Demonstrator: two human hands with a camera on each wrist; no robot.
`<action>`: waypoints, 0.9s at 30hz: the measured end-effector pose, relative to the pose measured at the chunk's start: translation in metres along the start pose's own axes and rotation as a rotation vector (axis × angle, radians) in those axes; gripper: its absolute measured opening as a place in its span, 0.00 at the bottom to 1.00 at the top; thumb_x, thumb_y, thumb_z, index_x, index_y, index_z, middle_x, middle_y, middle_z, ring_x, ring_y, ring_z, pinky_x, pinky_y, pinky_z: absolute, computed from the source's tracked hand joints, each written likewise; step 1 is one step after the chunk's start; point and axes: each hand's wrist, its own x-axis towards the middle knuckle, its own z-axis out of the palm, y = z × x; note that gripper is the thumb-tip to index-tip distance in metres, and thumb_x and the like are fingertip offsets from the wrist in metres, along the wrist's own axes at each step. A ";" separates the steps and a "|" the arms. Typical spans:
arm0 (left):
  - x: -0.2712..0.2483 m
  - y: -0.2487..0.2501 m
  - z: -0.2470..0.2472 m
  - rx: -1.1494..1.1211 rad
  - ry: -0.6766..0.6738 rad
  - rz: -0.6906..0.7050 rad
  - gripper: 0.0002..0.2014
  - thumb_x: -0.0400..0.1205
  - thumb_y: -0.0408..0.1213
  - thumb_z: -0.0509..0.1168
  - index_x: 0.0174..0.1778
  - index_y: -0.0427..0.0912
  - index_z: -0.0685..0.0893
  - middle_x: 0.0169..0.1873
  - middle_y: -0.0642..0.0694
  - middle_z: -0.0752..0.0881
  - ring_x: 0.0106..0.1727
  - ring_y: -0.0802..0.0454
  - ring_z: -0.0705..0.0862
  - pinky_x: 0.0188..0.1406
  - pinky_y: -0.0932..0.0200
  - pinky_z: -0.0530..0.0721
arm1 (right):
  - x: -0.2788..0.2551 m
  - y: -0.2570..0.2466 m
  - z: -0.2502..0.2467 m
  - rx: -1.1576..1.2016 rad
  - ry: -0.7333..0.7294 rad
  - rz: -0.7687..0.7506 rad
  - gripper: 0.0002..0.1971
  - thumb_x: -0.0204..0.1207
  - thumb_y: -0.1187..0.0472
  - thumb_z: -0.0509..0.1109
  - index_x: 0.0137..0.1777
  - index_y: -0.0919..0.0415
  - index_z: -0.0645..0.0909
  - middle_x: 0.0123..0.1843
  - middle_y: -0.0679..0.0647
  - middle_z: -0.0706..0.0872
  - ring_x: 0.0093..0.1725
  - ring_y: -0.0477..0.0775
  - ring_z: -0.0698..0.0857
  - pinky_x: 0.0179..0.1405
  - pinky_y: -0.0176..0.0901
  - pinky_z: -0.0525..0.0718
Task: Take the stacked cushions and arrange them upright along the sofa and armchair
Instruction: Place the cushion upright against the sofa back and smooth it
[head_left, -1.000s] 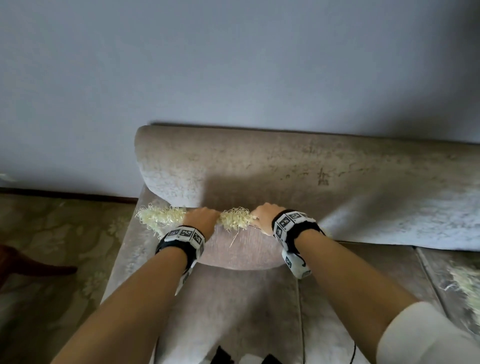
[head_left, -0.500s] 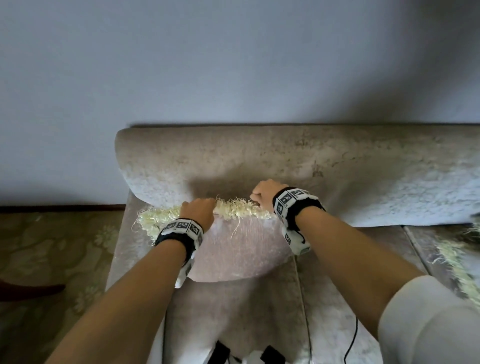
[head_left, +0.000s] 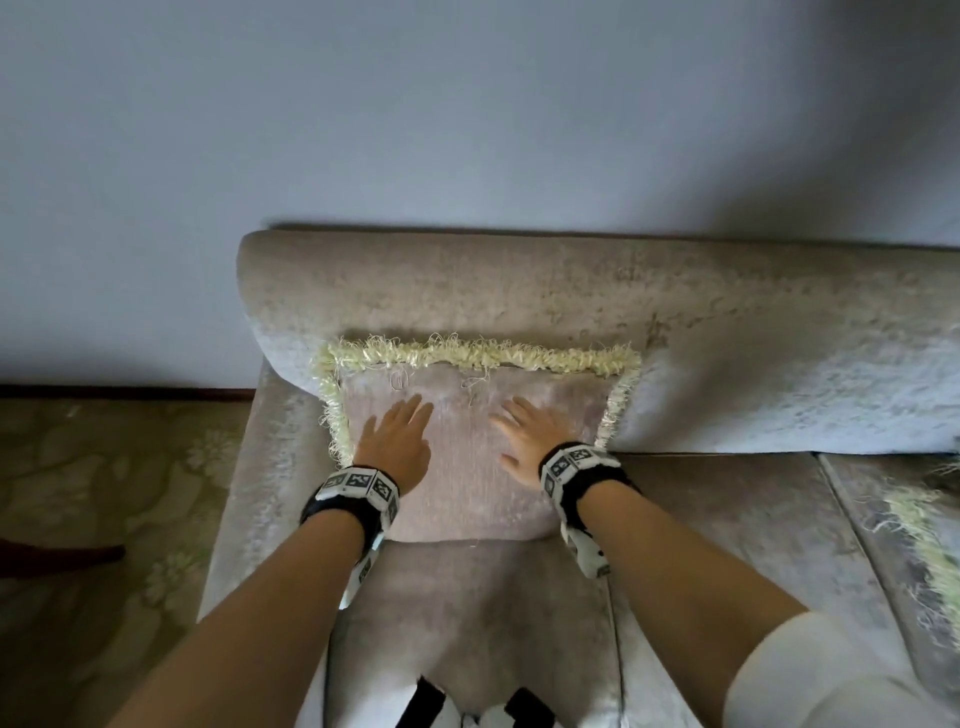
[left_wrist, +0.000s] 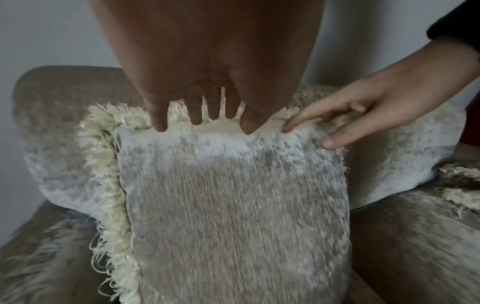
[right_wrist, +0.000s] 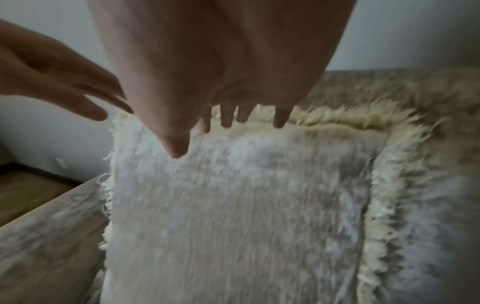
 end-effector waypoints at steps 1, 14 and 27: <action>-0.002 0.001 0.008 0.008 -0.020 0.003 0.29 0.86 0.39 0.53 0.84 0.45 0.52 0.85 0.48 0.48 0.85 0.48 0.50 0.82 0.38 0.55 | 0.001 -0.008 0.012 -0.006 0.020 -0.023 0.35 0.83 0.45 0.61 0.86 0.49 0.49 0.88 0.50 0.44 0.87 0.56 0.43 0.82 0.72 0.47; 0.019 -0.091 0.068 0.257 -0.233 -0.248 0.41 0.82 0.53 0.56 0.84 0.51 0.39 0.83 0.51 0.32 0.84 0.38 0.41 0.77 0.26 0.54 | 0.010 0.077 0.082 0.032 0.142 0.463 0.36 0.82 0.34 0.44 0.83 0.38 0.28 0.84 0.40 0.27 0.85 0.51 0.31 0.78 0.74 0.33; 0.021 0.003 0.111 0.359 -0.119 0.234 0.40 0.77 0.39 0.60 0.84 0.52 0.47 0.83 0.50 0.33 0.83 0.47 0.31 0.79 0.30 0.35 | 0.029 -0.009 0.117 -0.143 0.105 -0.043 0.38 0.81 0.34 0.51 0.87 0.47 0.48 0.87 0.48 0.36 0.85 0.51 0.34 0.80 0.68 0.32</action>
